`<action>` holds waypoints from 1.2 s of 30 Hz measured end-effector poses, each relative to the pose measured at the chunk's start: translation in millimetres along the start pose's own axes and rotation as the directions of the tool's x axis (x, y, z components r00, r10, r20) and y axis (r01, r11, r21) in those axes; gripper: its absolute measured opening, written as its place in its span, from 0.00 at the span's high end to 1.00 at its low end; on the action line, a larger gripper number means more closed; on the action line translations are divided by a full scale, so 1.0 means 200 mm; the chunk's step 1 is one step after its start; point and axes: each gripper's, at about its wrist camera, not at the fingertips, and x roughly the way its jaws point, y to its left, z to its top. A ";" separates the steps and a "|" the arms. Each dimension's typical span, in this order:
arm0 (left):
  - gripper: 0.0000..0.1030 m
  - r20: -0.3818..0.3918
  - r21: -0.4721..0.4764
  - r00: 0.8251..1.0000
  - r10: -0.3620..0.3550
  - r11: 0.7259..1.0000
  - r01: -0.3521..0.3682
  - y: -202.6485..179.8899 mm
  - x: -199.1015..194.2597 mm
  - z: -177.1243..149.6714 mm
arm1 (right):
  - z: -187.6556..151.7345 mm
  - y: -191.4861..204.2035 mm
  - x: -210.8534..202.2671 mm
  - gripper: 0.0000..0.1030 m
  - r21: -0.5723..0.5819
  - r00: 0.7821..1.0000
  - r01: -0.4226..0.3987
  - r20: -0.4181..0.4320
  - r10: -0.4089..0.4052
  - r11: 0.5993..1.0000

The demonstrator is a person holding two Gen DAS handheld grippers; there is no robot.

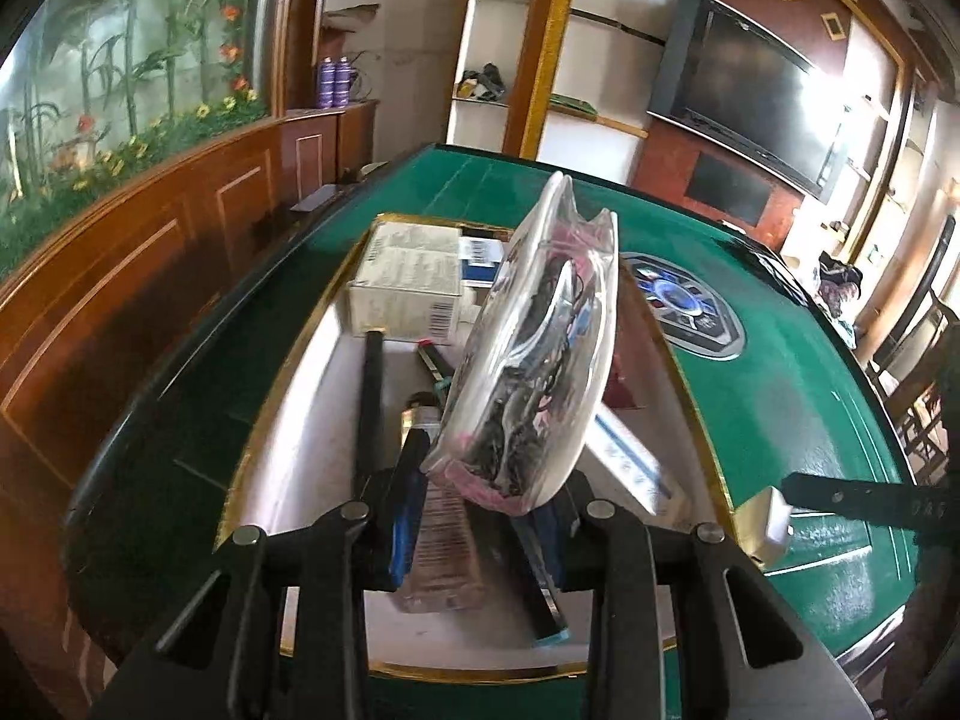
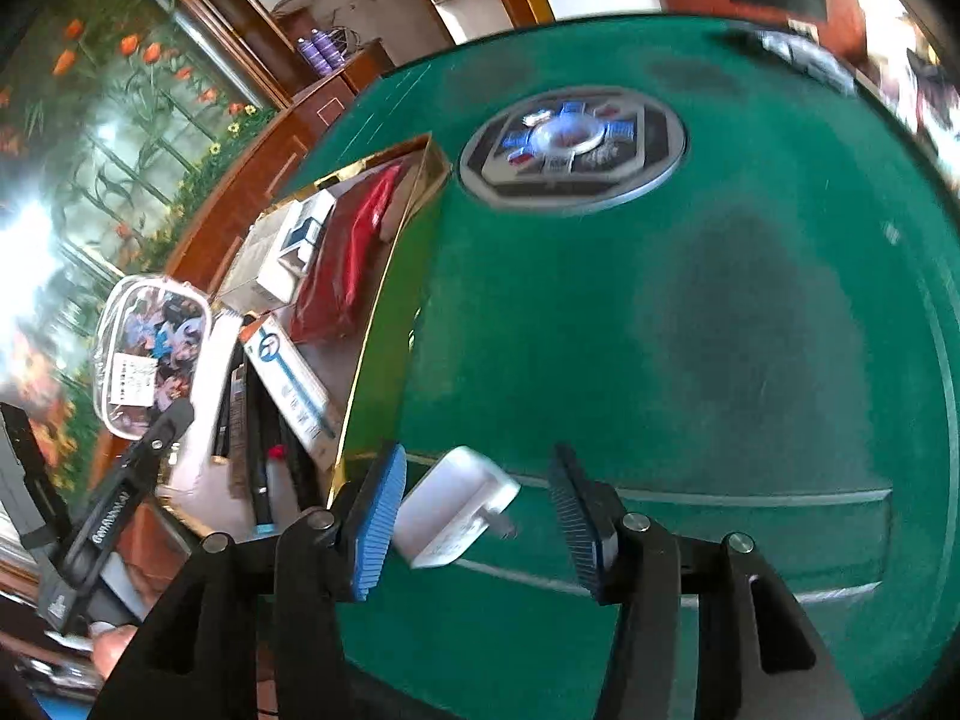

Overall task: Organize objects
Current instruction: 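Carry figurine box with left tool while right tool carries white charger to tray, then lower figurine box and charger into the tray and open both tools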

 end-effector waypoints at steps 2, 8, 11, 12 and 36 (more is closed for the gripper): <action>0.69 0.001 0.012 1.000 0.002 1.000 -0.002 -0.03 -0.01 -0.01 | -0.01 0.04 0.02 0.44 0.004 1.000 -0.006 -0.009 0.006 1.000; 0.69 0.006 0.023 1.000 0.010 1.000 -0.010 -0.03 -0.03 -0.01 | -0.08 0.15 0.09 0.35 -0.038 0.994 0.104 -0.011 -0.105 0.994; 0.69 0.008 0.020 1.000 0.007 1.000 -0.007 -0.03 -0.04 -0.01 | -0.11 0.16 0.14 0.35 -0.044 0.989 0.149 -0.012 -0.149 0.988; 0.69 0.008 0.018 1.000 0.006 1.000 -0.006 -0.02 -0.04 -0.01 | -0.12 0.15 0.16 0.35 -0.040 0.987 0.160 -0.014 -0.161 0.986; 0.69 -0.009 -0.015 0.999 0.049 0.999 -0.049 0.08 -0.07 -0.05 | 0.02 0.10 -0.12 0.45 -0.046 0.989 0.002 0.145 0.005 0.999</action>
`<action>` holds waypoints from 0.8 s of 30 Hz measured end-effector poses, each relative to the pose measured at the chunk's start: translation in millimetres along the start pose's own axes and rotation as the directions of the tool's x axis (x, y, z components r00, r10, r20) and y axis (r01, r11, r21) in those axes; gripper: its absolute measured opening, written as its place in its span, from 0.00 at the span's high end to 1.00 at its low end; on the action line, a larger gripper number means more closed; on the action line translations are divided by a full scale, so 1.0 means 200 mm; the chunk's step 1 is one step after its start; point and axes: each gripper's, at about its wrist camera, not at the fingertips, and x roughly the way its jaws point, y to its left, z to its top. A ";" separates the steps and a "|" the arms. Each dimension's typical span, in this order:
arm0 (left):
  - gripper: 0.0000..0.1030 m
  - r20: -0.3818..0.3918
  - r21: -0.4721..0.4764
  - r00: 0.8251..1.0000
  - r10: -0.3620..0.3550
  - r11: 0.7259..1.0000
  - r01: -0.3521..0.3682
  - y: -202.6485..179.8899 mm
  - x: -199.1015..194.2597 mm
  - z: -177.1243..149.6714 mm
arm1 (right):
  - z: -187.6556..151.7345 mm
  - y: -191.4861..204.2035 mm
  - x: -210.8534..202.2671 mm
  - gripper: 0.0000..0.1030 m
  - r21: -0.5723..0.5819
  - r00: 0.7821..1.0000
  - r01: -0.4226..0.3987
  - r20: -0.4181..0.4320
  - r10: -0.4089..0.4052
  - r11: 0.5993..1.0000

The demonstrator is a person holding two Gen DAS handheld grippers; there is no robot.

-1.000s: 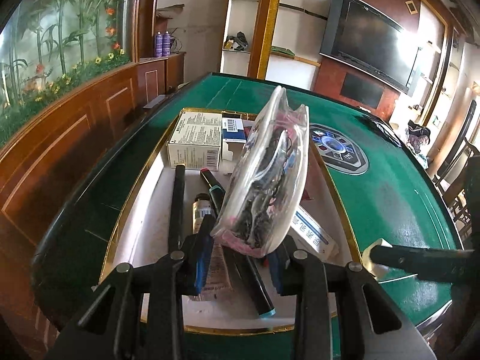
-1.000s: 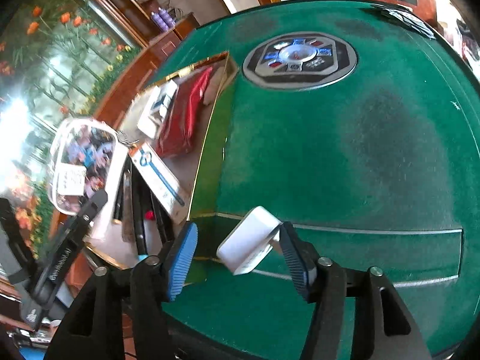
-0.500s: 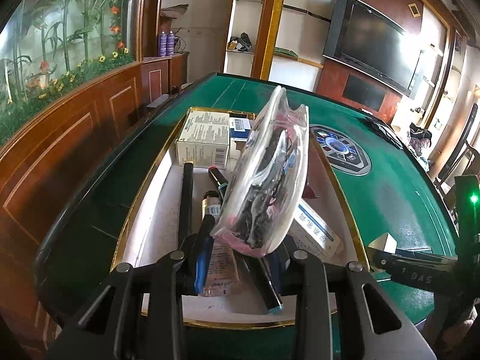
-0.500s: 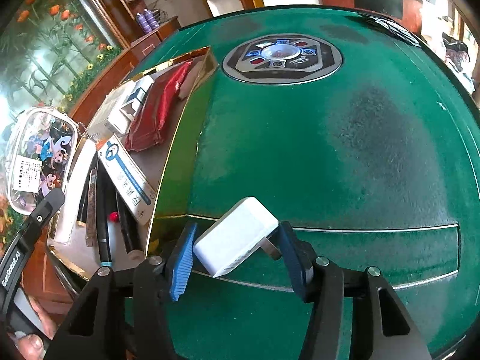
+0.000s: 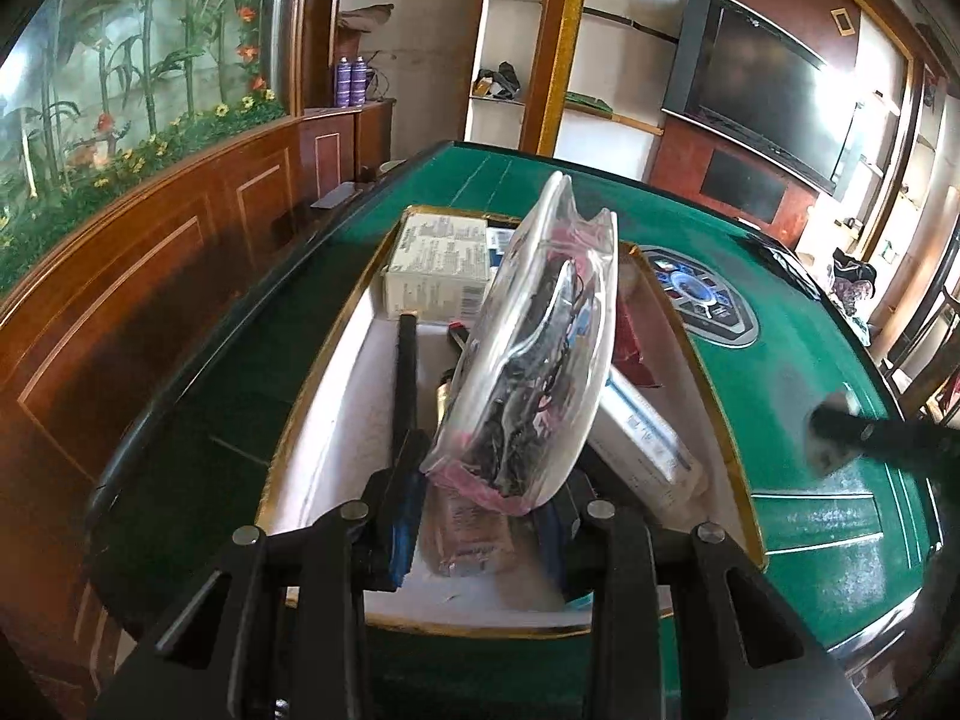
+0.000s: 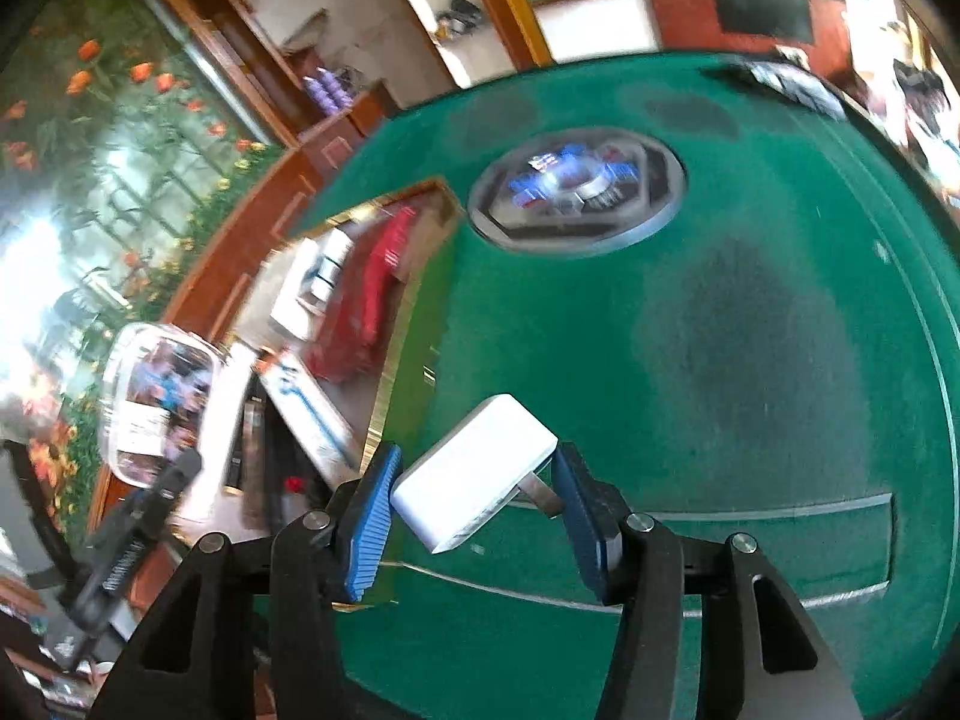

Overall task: Organize objects
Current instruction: 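Lower figurine box and charger into the tray and open both tools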

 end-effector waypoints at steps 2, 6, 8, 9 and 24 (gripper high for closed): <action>0.69 -0.016 -0.012 1.000 0.000 1.000 -0.001 0.03 0.00 -0.02 | 0.03 0.07 -0.01 0.45 -0.036 0.999 -0.032 0.001 0.032 0.999; 0.69 -0.031 -0.034 1.000 -0.001 0.999 0.000 0.09 0.01 -0.04 | 0.06 0.22 0.05 0.45 -0.104 0.997 -0.079 -0.026 0.077 0.991; 0.69 -0.042 -0.039 0.999 0.003 0.999 -0.005 0.11 0.03 -0.05 | 0.07 0.28 0.10 0.45 -0.134 0.996 -0.082 -0.039 0.077 0.988; 0.69 -0.049 -0.040 0.999 0.003 0.999 -0.005 0.12 0.04 -0.05 | 0.08 0.31 0.13 0.45 -0.149 0.997 -0.077 -0.043 0.071 0.986; 0.68 -0.084 -0.054 0.996 -0.009 0.999 0.005 0.18 0.15 -0.10 | 0.25 0.43 0.52 0.45 -0.292 0.986 0.137 -0.054 -0.159 0.947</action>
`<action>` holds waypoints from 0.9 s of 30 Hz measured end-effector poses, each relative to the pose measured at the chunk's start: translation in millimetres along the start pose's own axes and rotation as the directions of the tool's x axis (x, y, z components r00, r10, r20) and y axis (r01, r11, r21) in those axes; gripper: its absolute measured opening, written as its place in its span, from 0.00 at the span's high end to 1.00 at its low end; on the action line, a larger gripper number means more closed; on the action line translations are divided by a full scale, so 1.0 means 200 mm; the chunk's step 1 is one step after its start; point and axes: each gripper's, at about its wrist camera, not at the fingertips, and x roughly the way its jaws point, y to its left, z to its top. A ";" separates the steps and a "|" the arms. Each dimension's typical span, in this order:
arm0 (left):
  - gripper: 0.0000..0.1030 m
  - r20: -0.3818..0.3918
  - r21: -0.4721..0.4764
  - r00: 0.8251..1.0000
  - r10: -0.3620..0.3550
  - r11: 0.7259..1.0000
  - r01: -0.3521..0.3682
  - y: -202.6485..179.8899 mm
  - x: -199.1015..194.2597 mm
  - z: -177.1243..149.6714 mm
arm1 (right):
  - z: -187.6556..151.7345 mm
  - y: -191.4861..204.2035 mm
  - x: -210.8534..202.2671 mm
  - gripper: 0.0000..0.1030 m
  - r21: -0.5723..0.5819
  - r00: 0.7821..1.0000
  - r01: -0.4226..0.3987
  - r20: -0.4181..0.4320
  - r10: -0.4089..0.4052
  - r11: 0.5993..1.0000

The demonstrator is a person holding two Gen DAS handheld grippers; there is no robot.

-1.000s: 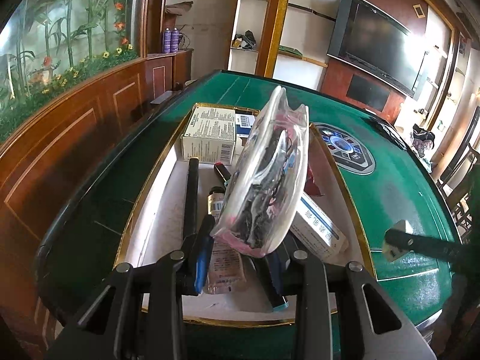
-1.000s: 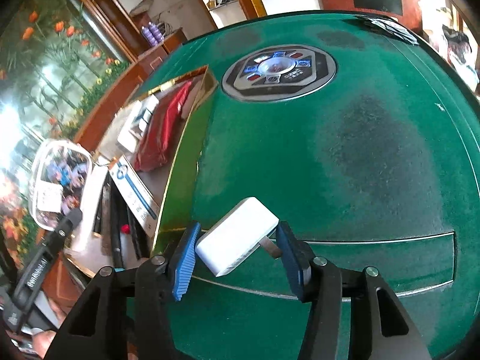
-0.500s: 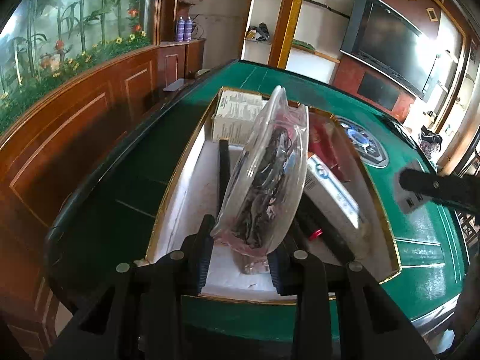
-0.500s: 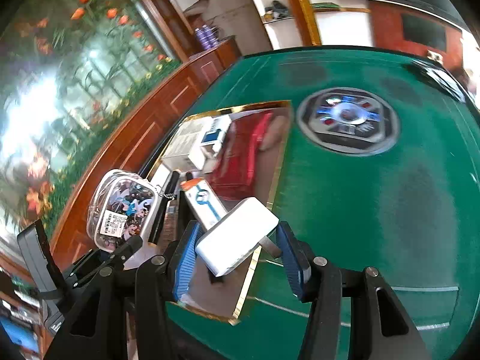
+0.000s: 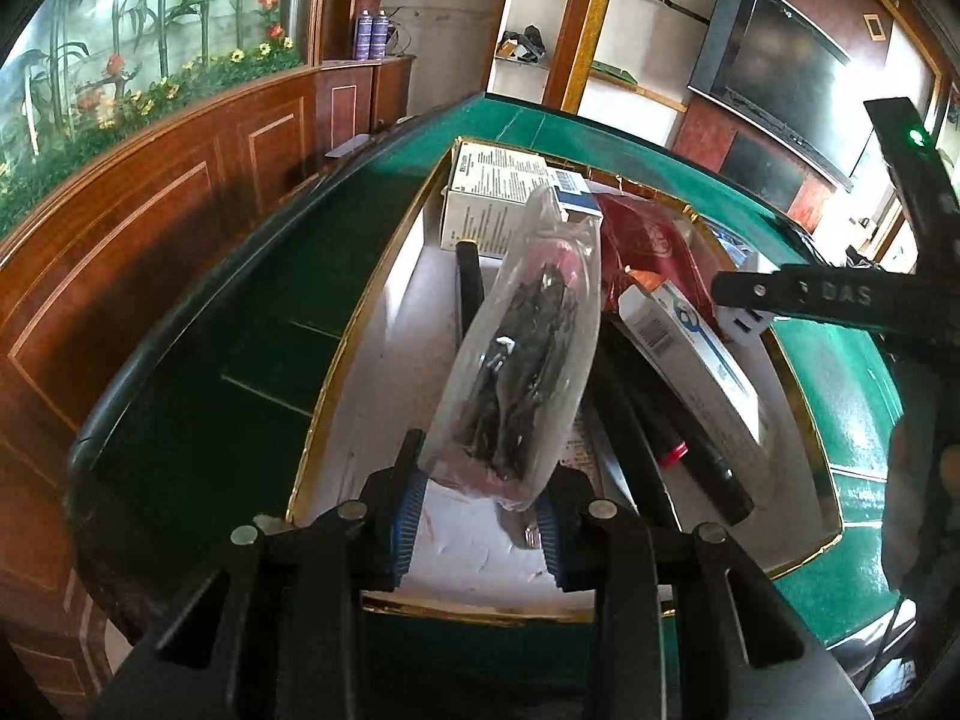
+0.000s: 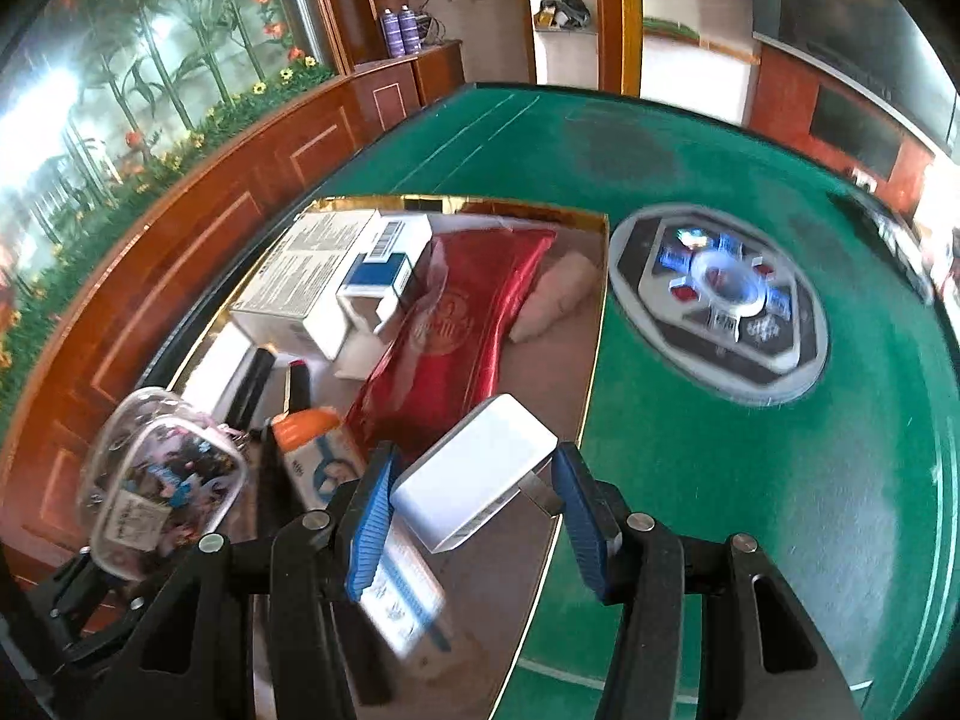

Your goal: Organize objects

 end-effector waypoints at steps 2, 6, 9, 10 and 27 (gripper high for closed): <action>0.68 0.006 0.003 1.000 -0.001 1.000 0.001 -0.01 0.00 -0.01 | 0.03 0.00 0.04 0.45 0.003 1.000 0.000 -0.024 0.000 1.000; 0.67 0.016 -0.005 1.000 -0.004 1.000 0.004 0.00 0.00 -0.01 | 0.07 0.00 0.13 0.45 0.000 0.999 0.010 -0.052 -0.010 1.000; 0.58 0.022 -0.016 1.000 -0.008 1.000 0.009 0.00 -0.01 0.01 | 0.11 0.01 0.15 0.43 -0.012 0.998 -0.004 -0.056 0.003 1.000; 0.47 0.029 -0.020 1.000 -0.008 1.000 0.009 0.00 -0.02 0.01 | 0.12 0.01 0.15 0.43 -0.009 0.998 -0.008 -0.060 0.008 1.000; 0.08 0.120 0.016 0.991 0.056 0.998 -0.058 -0.14 -0.18 0.03 | -0.03 0.08 -0.30 0.08 -0.049 0.981 -0.030 0.191 0.039 0.998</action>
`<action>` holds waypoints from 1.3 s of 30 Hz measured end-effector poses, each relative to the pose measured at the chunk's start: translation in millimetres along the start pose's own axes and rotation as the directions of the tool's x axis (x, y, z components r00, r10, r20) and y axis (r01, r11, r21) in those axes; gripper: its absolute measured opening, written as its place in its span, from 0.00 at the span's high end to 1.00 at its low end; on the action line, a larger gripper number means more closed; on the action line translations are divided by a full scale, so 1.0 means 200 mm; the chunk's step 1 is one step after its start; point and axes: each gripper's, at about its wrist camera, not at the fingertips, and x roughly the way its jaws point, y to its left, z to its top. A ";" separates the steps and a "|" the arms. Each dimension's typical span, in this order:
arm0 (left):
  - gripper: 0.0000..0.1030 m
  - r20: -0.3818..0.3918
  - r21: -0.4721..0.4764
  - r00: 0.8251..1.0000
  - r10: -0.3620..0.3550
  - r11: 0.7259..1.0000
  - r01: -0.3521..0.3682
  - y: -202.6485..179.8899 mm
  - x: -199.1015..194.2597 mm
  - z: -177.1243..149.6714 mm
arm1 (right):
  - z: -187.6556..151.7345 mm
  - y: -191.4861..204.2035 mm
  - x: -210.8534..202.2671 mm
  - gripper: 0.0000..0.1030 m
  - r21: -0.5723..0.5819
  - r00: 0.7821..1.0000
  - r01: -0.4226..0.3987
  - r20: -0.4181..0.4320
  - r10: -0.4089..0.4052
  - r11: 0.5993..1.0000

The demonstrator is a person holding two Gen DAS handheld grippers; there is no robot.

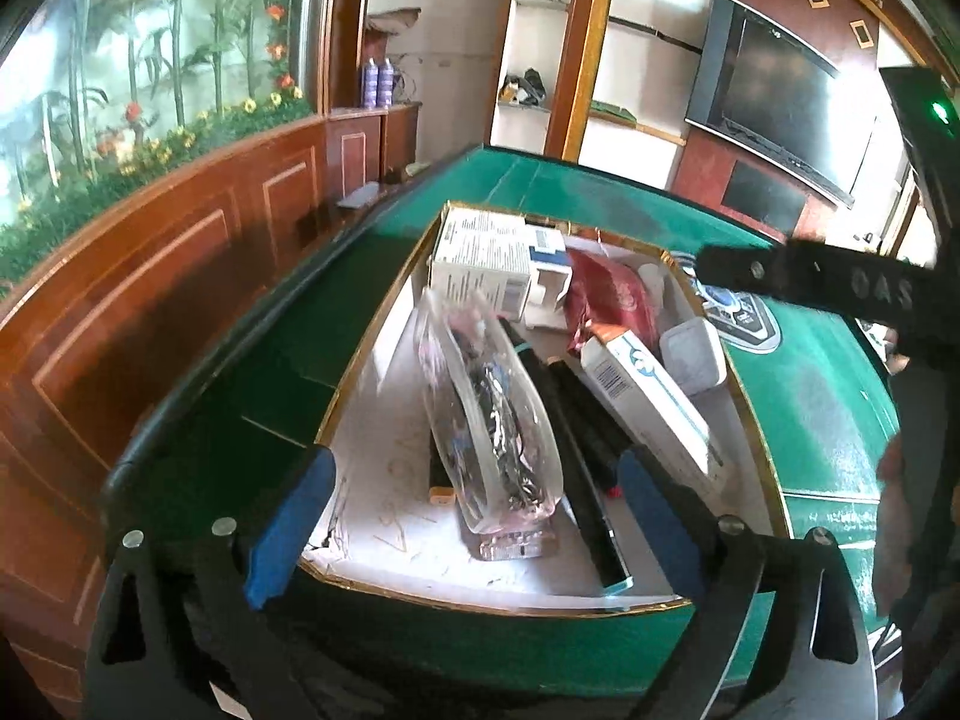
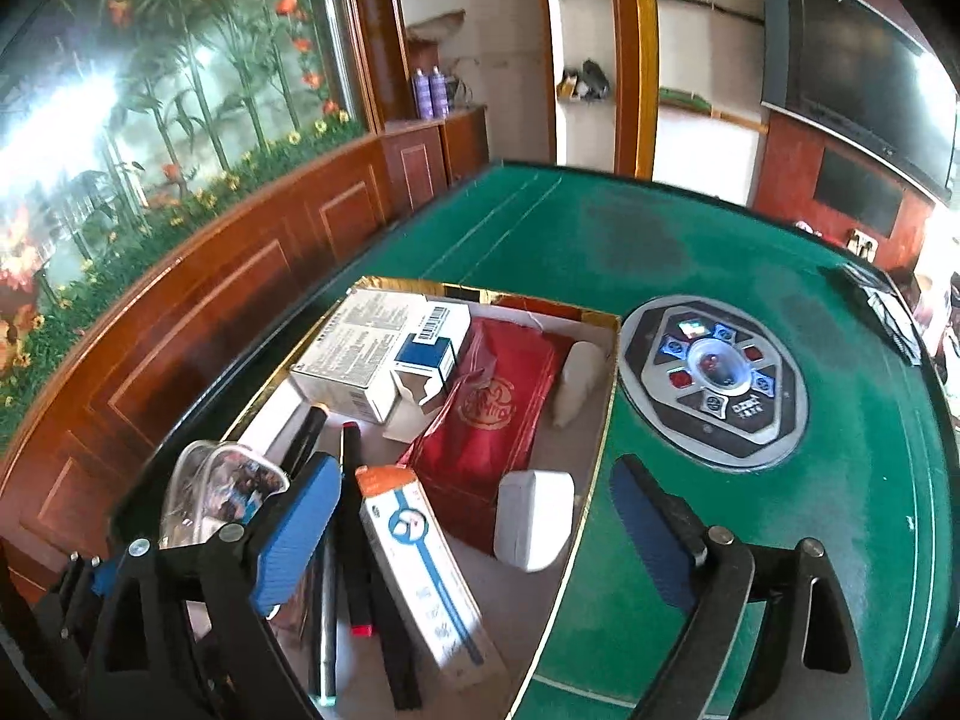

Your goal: Organize objects

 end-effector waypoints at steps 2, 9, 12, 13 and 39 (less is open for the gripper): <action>0.07 0.023 0.001 0.999 0.024 1.000 -0.024 -0.02 -0.04 0.00 | -0.04 0.00 -0.04 0.08 -0.005 1.000 -0.001 0.013 0.001 1.000; 0.02 0.111 0.007 0.985 0.130 0.991 -0.131 -0.09 -0.16 0.05 | -0.15 -0.05 -0.17 0.08 -0.004 0.997 -0.014 0.072 0.014 1.000; 0.00 0.175 0.005 0.971 0.163 0.986 -0.167 -0.13 -0.23 0.08 | -0.18 -0.07 -0.23 0.08 0.000 0.995 -0.013 0.104 0.013 1.000; 0.00 0.209 0.009 0.962 0.177 0.983 -0.183 -0.15 -0.27 0.09 | -0.19 -0.08 -0.25 0.07 0.000 0.993 -0.012 0.116 0.012 1.000; 0.00 0.174 -0.125 0.942 0.286 0.956 -0.266 -0.01 -0.29 0.24 | -0.29 -0.04 -0.24 0.03 -0.075 0.990 -0.001 0.143 0.012 0.997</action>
